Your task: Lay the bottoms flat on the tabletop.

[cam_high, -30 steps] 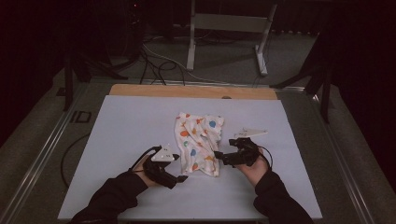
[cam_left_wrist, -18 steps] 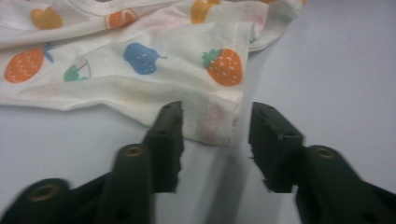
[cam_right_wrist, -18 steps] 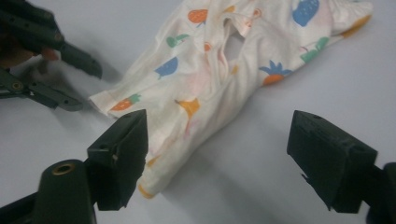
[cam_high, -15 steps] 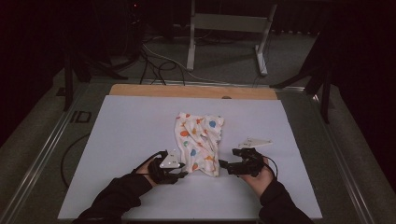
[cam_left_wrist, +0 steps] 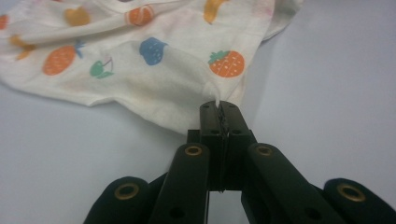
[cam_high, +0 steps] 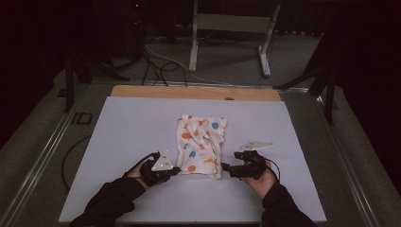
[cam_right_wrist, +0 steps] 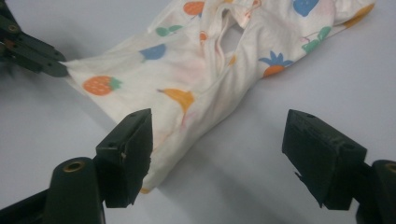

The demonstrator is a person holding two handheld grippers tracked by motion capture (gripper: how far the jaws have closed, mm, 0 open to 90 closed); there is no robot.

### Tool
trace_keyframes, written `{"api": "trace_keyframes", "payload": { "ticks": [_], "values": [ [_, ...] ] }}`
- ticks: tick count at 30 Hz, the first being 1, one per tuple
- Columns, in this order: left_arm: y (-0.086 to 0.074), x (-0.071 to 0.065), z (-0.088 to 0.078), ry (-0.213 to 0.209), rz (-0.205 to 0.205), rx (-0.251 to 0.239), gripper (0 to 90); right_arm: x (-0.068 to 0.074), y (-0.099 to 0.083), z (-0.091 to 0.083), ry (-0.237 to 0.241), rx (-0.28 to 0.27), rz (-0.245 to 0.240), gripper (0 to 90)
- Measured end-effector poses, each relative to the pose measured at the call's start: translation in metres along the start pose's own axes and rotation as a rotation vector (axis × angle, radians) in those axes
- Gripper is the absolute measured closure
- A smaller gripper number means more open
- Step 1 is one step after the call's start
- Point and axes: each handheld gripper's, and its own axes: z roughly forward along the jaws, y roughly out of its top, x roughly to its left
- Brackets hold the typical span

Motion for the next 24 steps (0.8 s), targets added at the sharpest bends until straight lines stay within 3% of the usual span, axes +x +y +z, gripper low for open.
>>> {"api": "trace_keyframes", "payload": {
  "ticks": [14, 21, 24],
  "values": [
    [-0.036, 0.007, -0.039, 0.042, -0.064, -0.019, 90.0, 0.008, 0.000, 0.000, 0.019, 0.012, -0.003, 26.7],
    [-0.052, 0.008, -0.036, 0.012, -0.089, 0.027, 87.0, 0.008, -0.002, 0.004, 0.012, 0.026, -0.001, 29.0],
    [-0.056, 0.009, -0.032, -0.008, -0.097, 0.046, 83.1, 0.009, -0.006, 0.012, 0.000, 0.056, -0.008, 30.2]
  ]
}}
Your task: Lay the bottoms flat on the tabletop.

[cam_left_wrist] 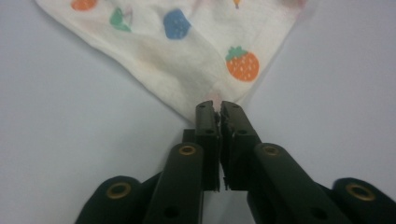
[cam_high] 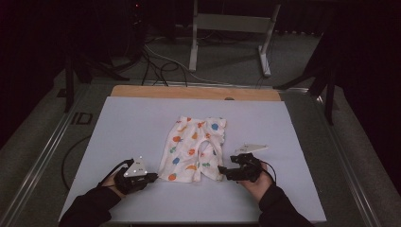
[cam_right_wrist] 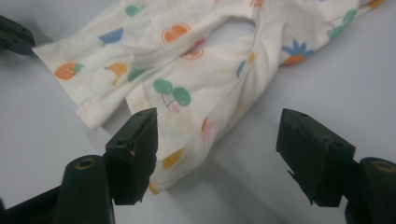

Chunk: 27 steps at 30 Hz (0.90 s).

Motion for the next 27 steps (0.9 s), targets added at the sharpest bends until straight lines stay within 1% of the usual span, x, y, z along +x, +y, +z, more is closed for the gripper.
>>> {"api": "trace_keyframes", "payload": {
  "ticks": [1, 3, 4, 5, 6, 7, 8, 9, 10, 11, 12, 13, 14, 15, 16, 17, 18, 19, 20, 21, 22, 23, 24, 26, 27],
  "values": [
    [0.000, 0.000, 0.000, -0.007, 0.002, 0.001, 81.6, 0.000, 0.000, 0.001, 0.000, 0.004, 0.002, 30.3],
    [0.000, 0.000, 0.000, -0.011, -0.001, -0.005, 72.5, 0.001, -0.001, 0.002, -0.002, 0.008, -0.001, 30.5],
    [0.000, 0.000, 0.000, -0.009, -0.010, -0.017, 61.6, 0.002, -0.002, 0.005, 0.000, 0.012, 0.005, 30.8],
    [0.000, 0.000, 0.000, -0.009, -0.010, -0.017, 54.3, 0.002, -0.002, 0.005, 0.000, 0.012, 0.005, 30.8],
    [0.002, 0.000, -0.001, -0.005, -0.033, -0.041, 41.6, 0.005, -0.004, 0.006, -0.004, 0.019, -0.008, 30.9],
    [0.002, 0.000, -0.001, -0.005, -0.033, -0.041, 35.9, 0.005, -0.004, 0.006, -0.004, 0.019, -0.008, 30.9],
    [0.004, -0.001, -0.002, -0.005, -0.059, -0.070, 29.4, 0.008, -0.005, 0.008, -0.011, 0.029, -0.017, 34.3],
    [0.004, -0.001, -0.002, -0.005, -0.059, -0.070, 23.9, 0.008, -0.005, 0.008, -0.011, 0.029, -0.017, 34.3],
    [0.005, -0.002, -0.003, -0.005, -0.071, -0.084, 14.5, 0.009, -0.006, 0.011, -0.013, 0.049, -0.010, 35.6],
    [0.005, -0.002, -0.003, -0.005, -0.071, -0.084, 12.5, 0.009, -0.006, 0.011, -0.013, 0.049, -0.010, 35.6],
    [0.007, -0.003, -0.005, 0.006, -0.086, -0.104, 8.7, 0.010, -0.009, 0.014, -0.024, 0.072, -0.015, 39.2],
    [0.007, -0.003, -0.005, 0.006, -0.086, -0.104, 6.0, 0.010, -0.010, 0.016, -0.031, 0.083, -0.013, 39.8],
    [0.008, -0.004, -0.007, 0.017, -0.103, -0.125, 4.2, 0.009, -0.011, 0.018, -0.027, 0.102, -0.015, 44.7],
    [0.008, -0.004, -0.007, 0.017, -0.103, -0.125, 3.4, 0.009, -0.011, 0.018, -0.027, 0.102, -0.015, 44.7],
    [0.010, -0.005, -0.009, 0.035, -0.111, -0.142, 3.0, 0.009, -0.012, 0.018, -0.061, 0.097, -0.025, 56.5],
    [0.010, -0.005, -0.009, 0.035, -0.111, -0.142, 2.5, 0.009, -0.012, 0.018, -0.061, 0.097, -0.025, 56.5],
    [0.010, -0.006, -0.012, 0.037, -0.125, -0.162, 2.1, 0.007, -0.012, 0.017, -0.082, 0.101, -0.037, 72.2],
    [0.010, -0.006, -0.012, 0.037, -0.125, -0.162, 2.1, 0.007, -0.012, 0.017, -0.082, 0.101, -0.037, 72.2],
    [0.010, -0.006, -0.013, 0.040, -0.138, -0.174, 2.1, 0.004, -0.011, 0.015, -0.087, 0.099, -0.029, 85.2],
    [0.010, -0.006, -0.013, 0.041, -0.146, -0.179, 2.1, 0.004, -0.011, 0.015, -0.087, 0.099, -0.029, 85.2],
    [0.010, -0.006, -0.014, 0.048, -0.150, -0.181, 2.0, -0.002, -0.009, 0.010, -0.097, 0.078, 0.005, 88.7],
    [0.010, -0.006, -0.014, 0.048, -0.150, -0.181, 2.0, -0.002, -0.009, 0.010, -0.097, 0.078, 0.005, 88.7],
    [0.010, -0.005, -0.016, 0.049, -0.158, -0.194, 2.0, -0.008, -0.005, 0.002, -0.111, 0.043, 0.037, 88.9],
    [0.010, -0.003, -0.017, 0.054, -0.164, -0.200, 2.0, -0.014, 0.000, -0.009, -0.130, 0.000, 0.051, 89.1],
    [0.010, -0.003, -0.017, 0.054, -0.164, -0.200, 2.0, -0.014, 0.000, -0.009, -0.130, 0.000, 0.051, 89.1]
  ]
}}
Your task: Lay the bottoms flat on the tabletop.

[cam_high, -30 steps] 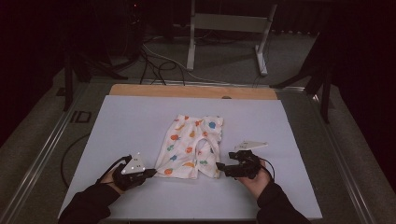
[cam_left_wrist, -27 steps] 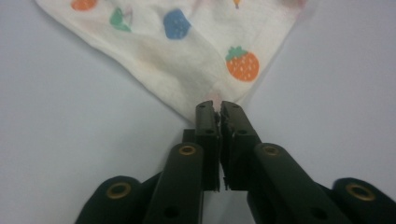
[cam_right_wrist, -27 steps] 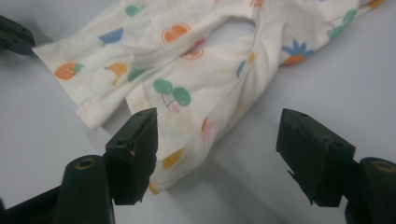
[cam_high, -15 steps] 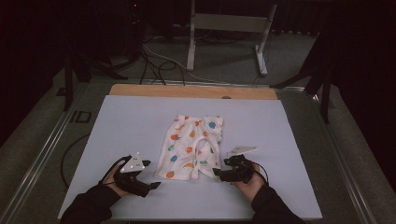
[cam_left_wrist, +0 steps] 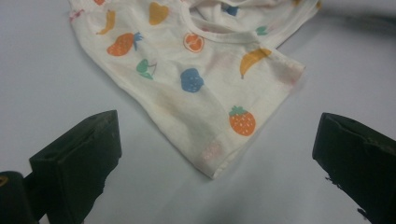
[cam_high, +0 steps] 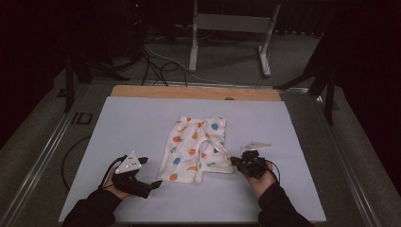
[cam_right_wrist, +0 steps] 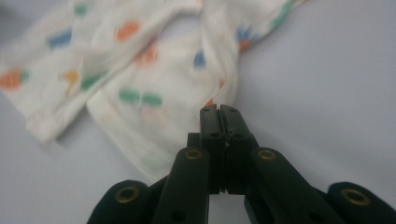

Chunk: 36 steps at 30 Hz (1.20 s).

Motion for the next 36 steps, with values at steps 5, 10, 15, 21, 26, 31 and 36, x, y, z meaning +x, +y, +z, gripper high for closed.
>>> {"api": "trace_keyframes", "payload": {
  "ticks": [5, 10, 15, 21, 26, 31, 36],
  "values": [
    [0.000, 0.003, -0.001, 0.010, -0.015, -0.009, 2.0, -0.009, 0.024, -0.025, -0.060, -0.106, -0.013, 89.9],
    [0.000, 0.004, 0.000, 0.010, -0.015, -0.010, 2.0, -0.011, 0.052, -0.039, -0.063, -0.180, -0.006, 89.8],
    [0.000, 0.005, -0.001, 0.014, -0.011, -0.022, 2.0, 0.015, 0.076, -0.027, 0.010, -0.153, -0.076, 89.6],
    [-0.001, 0.005, -0.002, 0.010, -0.003, -0.021, 2.0, 0.061, 0.083, 0.013, 0.112, -0.081, -0.175, 89.6],
    [-0.001, 0.005, -0.001, 0.006, -0.010, -0.027, 2.0, 0.082, 0.085, 0.041, 0.132, -0.030, -0.222, 89.4],
    [-0.003, 0.007, -0.001, -0.001, -0.012, -0.029, 2.0, 0.093, 0.086, 0.071, 0.200, 0.007, -0.226, 68.6],
    [-0.003, 0.007, -0.002, 0.000, -0.019, -0.040, 2.0, 0.093, 0.085, 0.064, 0.207, -0.025, -0.235, 51.9]
  ]
}}
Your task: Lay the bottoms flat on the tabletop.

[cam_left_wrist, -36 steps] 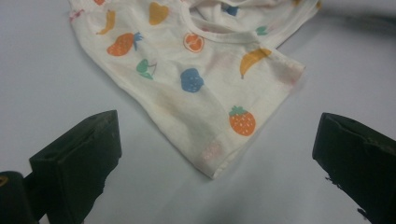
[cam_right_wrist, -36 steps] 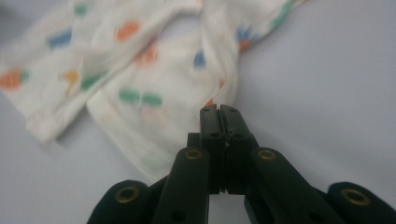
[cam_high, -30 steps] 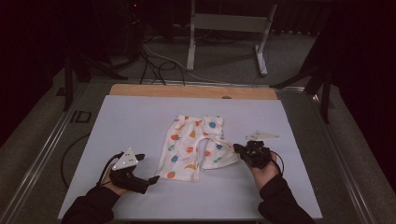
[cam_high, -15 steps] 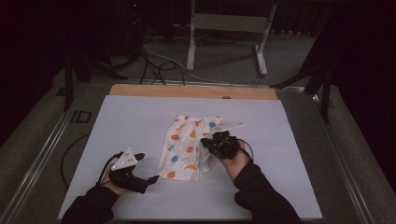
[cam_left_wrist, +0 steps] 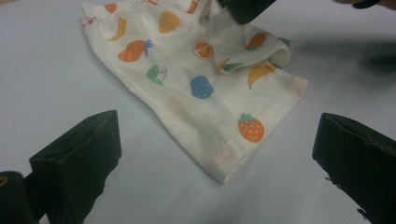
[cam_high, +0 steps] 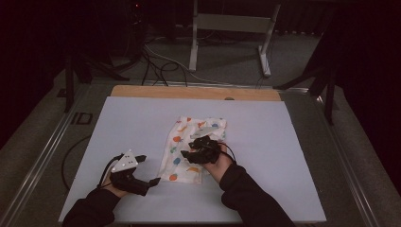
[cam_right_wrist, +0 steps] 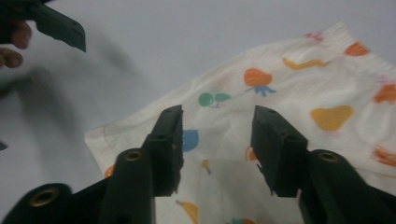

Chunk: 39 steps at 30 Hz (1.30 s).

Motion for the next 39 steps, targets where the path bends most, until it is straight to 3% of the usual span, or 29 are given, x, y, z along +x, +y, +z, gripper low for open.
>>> {"api": "trace_keyframes", "payload": {
  "ticks": [3, 4, 5, 6, 8, 9, 15, 18, 20, 23, 24, 25, 28, 39],
  "values": [
    [0.000, 0.000, 0.000, 0.000, 0.002, 0.000, 2.0, -0.001, -0.001, -0.012, -0.007, -0.024, 0.006, 51.4],
    [0.000, 0.000, 0.000, 0.001, 0.000, -0.003, 2.0, -0.004, -0.009, -0.033, -0.033, -0.057, 0.010, 53.8],
    [0.001, 0.000, 0.000, 0.000, 0.000, -0.002, 2.0, -0.004, -0.009, -0.033, -0.033, -0.057, 0.010, 53.8],
    [0.001, -0.001, 0.000, 0.001, 0.005, -0.001, 2.0, -0.007, -0.019, -0.044, -0.062, -0.063, 0.020, 55.8],
    [0.001, -0.001, 0.001, -0.001, 0.007, -0.003, 2.0, -0.009, -0.025, -0.048, -0.072, -0.062, 0.026, 58.5],
    [0.002, -0.001, 0.001, 0.002, 0.007, -0.006, 2.0, -0.013, -0.040, -0.052, -0.081, -0.041, 0.050, 59.3],
    [0.003, -0.002, 0.001, 0.003, 0.010, -0.006, 2.0, -0.022, -0.071, -0.042, -0.072, 0.046, 0.107, 61.0],
    [0.003, -0.002, 0.002, 0.002, 0.012, -0.003, 2.0, -0.021, -0.073, -0.037, -0.051, 0.065, 0.111, 61.1],
    [0.002, -0.002, 0.001, 0.004, 0.011, -0.003, 2.0, -0.017, -0.073, -0.030, -0.078, 0.098, 0.078, 63.2],
    [0.002, -0.001, 0.000, 0.002, 0.010, -0.008, 2.0, -0.020, -0.077, -0.025, -0.112, 0.145, 0.085, 79.8],
    [0.002, -0.001, 0.000, 0.002, 0.010, -0.008, 2.0, -0.020, -0.077, -0.025, -0.112, 0.145, 0.085, 79.8],
    [0.002, -0.001, -0.001, 0.004, 0.008, -0.009, 2.0, -0.022, -0.078, -0.027, -0.119, 0.163, 0.093, 88.1],
    [0.002, -0.001, -0.001, 0.002, 0.006, -0.008, 2.0, -0.024, -0.078, -0.032, -0.144, 0.164, 0.087, 88.6],
    [0.002, -0.001, 0.001, 0.000, 0.003, -0.010, 2.0, -0.038, -0.081, -0.079, -0.227, 0.065, 0.152, 89.1]
  ]
}}
